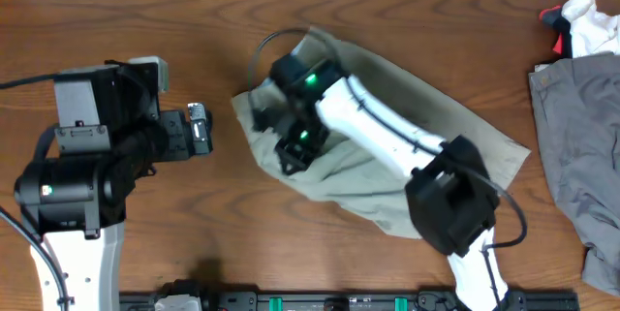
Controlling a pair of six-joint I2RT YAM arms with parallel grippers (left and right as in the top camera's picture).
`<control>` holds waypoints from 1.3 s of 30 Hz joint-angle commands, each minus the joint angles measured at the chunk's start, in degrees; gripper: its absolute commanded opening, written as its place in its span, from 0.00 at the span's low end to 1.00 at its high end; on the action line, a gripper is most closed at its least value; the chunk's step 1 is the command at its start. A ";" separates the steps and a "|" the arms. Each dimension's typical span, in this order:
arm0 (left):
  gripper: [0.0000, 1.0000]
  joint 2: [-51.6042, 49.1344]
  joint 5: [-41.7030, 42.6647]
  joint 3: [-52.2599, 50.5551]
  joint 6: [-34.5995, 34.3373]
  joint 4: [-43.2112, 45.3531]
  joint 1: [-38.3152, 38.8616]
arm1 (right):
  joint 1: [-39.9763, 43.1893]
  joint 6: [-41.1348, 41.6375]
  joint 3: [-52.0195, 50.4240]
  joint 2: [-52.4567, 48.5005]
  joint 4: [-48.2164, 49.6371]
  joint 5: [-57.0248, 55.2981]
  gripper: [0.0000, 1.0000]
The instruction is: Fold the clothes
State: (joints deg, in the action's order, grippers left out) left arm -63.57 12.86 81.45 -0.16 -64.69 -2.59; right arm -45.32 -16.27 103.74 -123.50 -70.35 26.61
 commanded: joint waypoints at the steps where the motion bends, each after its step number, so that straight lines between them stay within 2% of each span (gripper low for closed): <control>1: 0.98 1.51 -2.71 0.83 0.57 0.74 -0.24 | -4.44 -7.17 0.39 1.75 -2.54 -2.43 0.29; 3: 0.98 2.08 -2.71 1.03 0.57 1.40 -0.24 | -6.75 -10.45 0.39 1.73 -4.48 -2.45 0.36; 9: 0.98 4.37 -4.15 1.22 0.55 3.74 -0.24 | -11.30 -18.08 0.39 1.73 -7.91 -3.10 0.36; 13: 0.98 5.84 -6.34 2.03 0.52 5.09 -0.24 | -13.57 -24.63 0.39 1.73 -11.39 -3.30 0.44; 18: 0.98 7.26 -7.61 4.70 0.52 5.97 -0.24 | -16.85 -25.03 0.39 1.73 -11.50 -4.24 0.49; 20: 0.98 7.48 -7.61 6.49 0.52 5.92 -0.24 | -18.67 -24.94 0.39 1.73 -10.27 -5.86 0.47; 22: 0.98 7.56 -7.72 7.85 0.55 5.92 -0.24 | -20.57 -21.86 0.39 1.73 -8.17 -10.75 0.49; 24: 0.98 7.54 -8.79 8.79 0.52 5.90 -0.24 | -21.92 -17.31 0.39 1.73 -5.92 -18.32 0.59; 29: 0.98 7.54 -9.97 9.81 0.52 5.92 -0.24 | -22.10 -0.76 0.39 1.73 -0.52 -45.55 0.62; 31: 0.98 7.54 -9.94 9.94 0.52 5.95 -0.24 | -20.52 2.93 0.39 1.73 0.31 -51.54 0.60; 35: 0.98 7.54 -9.97 10.08 0.55 6.32 -0.24 | -14.60 6.40 0.42 1.81 0.96 -50.21 0.54; 39: 0.98 7.43 -9.97 10.08 0.55 6.29 -0.24 | -6.88 6.36 0.50 2.86 0.96 -39.47 0.51</control>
State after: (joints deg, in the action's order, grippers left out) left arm -56.14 3.84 90.19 -0.10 -58.52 -2.59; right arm -57.21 -13.39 103.74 -123.46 -69.34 -16.91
